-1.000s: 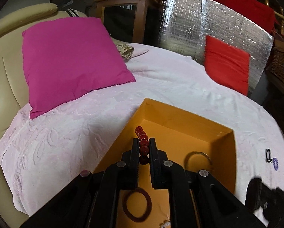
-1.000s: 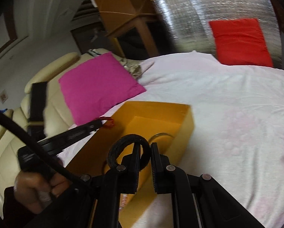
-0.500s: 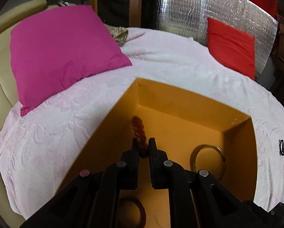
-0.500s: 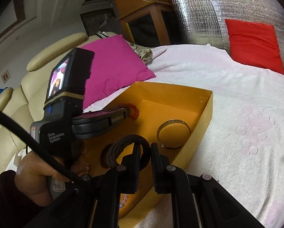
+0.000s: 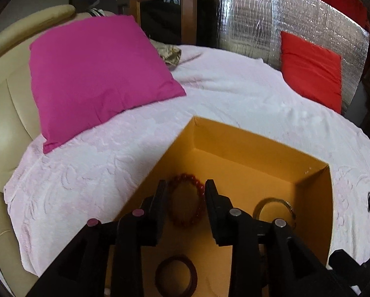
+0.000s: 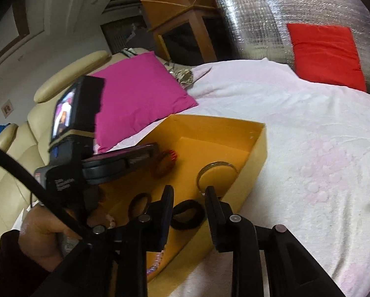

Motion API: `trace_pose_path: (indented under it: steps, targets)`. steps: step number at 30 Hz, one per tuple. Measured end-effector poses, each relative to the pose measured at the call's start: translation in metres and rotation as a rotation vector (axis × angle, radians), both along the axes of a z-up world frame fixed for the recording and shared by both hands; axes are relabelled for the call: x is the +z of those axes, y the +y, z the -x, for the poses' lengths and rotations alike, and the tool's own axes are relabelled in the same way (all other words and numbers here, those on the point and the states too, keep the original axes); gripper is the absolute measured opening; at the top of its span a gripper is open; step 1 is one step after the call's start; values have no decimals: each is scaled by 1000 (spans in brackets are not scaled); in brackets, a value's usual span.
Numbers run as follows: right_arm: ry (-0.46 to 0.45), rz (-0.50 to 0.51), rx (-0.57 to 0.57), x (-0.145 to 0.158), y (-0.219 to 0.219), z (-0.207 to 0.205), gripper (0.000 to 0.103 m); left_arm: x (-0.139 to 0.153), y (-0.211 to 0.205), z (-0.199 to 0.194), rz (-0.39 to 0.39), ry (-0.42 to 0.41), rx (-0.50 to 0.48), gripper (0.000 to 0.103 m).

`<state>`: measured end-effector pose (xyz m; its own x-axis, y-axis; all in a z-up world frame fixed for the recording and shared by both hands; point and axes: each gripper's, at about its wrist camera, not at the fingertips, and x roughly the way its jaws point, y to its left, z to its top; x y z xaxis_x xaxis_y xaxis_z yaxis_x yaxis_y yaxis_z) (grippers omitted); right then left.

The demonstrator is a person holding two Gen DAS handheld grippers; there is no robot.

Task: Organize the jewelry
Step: 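Lower both items into the orange box and open both tools, then withdraw both tools from the box back toward the hair tie and purple bracelet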

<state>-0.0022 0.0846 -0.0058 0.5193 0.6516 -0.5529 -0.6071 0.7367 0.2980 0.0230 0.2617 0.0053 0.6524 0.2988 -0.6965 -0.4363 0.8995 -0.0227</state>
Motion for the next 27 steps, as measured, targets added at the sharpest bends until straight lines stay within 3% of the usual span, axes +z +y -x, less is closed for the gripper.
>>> trace_pose_path:
  steps: [2,4,14,19,27]
  targets:
    - [3,-1,-19,2,-6,-3,28,4,-6,1,-23,-11,-5,46]
    - [9,-6,-45,4,-13,-8,28,7,-15,1,-57,-18,-15,52]
    - [103,20,-232,4,-69,-38,29,33,-78,2,-152,-85,-126,68]
    - [140,119,-349,-2,-104,-48,53,39,-113,4,-195,-104,-193,75]
    - [167,341,-541,-12,-174,-65,53,32,-188,5,-221,-67,-369,76]
